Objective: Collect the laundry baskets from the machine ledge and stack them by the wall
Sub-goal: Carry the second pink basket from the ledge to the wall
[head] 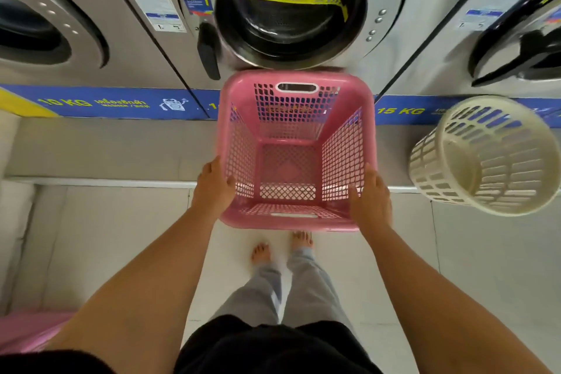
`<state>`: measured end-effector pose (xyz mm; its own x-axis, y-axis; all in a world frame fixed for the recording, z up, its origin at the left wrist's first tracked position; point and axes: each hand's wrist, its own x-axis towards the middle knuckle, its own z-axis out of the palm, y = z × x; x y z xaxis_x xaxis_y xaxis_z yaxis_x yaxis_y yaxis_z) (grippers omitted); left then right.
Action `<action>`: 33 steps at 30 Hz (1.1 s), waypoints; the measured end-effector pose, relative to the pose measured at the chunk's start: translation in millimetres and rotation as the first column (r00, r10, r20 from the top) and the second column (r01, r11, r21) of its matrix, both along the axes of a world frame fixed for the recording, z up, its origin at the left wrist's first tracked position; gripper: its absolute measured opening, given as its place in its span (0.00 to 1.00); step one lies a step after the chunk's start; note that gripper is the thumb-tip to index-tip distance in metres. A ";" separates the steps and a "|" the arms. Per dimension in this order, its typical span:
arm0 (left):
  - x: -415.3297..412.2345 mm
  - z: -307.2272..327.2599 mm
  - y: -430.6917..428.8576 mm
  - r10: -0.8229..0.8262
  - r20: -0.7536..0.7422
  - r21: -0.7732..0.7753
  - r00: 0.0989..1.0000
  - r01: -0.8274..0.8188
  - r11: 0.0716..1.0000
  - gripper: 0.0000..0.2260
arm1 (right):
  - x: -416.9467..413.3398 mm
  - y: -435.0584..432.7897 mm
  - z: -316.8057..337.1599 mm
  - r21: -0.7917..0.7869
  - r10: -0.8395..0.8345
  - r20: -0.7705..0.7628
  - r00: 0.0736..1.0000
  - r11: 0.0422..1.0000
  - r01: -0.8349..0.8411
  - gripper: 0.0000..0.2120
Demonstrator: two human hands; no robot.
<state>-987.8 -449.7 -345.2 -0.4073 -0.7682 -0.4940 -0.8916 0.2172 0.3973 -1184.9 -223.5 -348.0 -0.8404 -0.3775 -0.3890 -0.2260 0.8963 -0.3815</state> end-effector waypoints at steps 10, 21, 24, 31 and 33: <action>-47.3 -60.8 -19.0 0.210 0.093 -0.021 0.973 -0.208 0.978 0.34 | -89.1 -20.3 -69.6 0.037 0.076 0.023 0.997 0.996 -0.077 0.35; -42.9 -83.5 -37.9 0.113 0.084 -0.161 0.990 -0.098 0.982 0.38 | -97.8 -21.0 -96.6 -0.188 0.067 -0.041 0.997 0.979 -0.074 0.42; -36.7 -71.2 -29.6 0.097 0.079 -0.149 0.992 -0.084 0.985 0.36 | -96.6 -14.3 -86.3 -0.172 0.093 -0.041 0.995 0.980 -0.098 0.41; -5.9 -41.6 2.7 0.174 0.042 -0.114 0.984 -0.168 0.979 0.33 | -77.1 3.9 -57.0 -0.147 0.196 -0.063 0.979 0.968 -0.204 0.37; 9.5 -30.4 12.8 0.213 0.031 -0.120 0.976 -0.208 0.971 0.32 | -69.9 3.9 -46.7 -0.162 0.230 -0.067 0.971 0.958 -0.238 0.37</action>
<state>-978.3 -436.9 -375.5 -0.2100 -0.8872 -0.4107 -0.9381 0.0646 0.3403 -1254.8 -219.6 -394.6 -0.7367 -0.6219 -0.2655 -0.4430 0.7405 -0.5054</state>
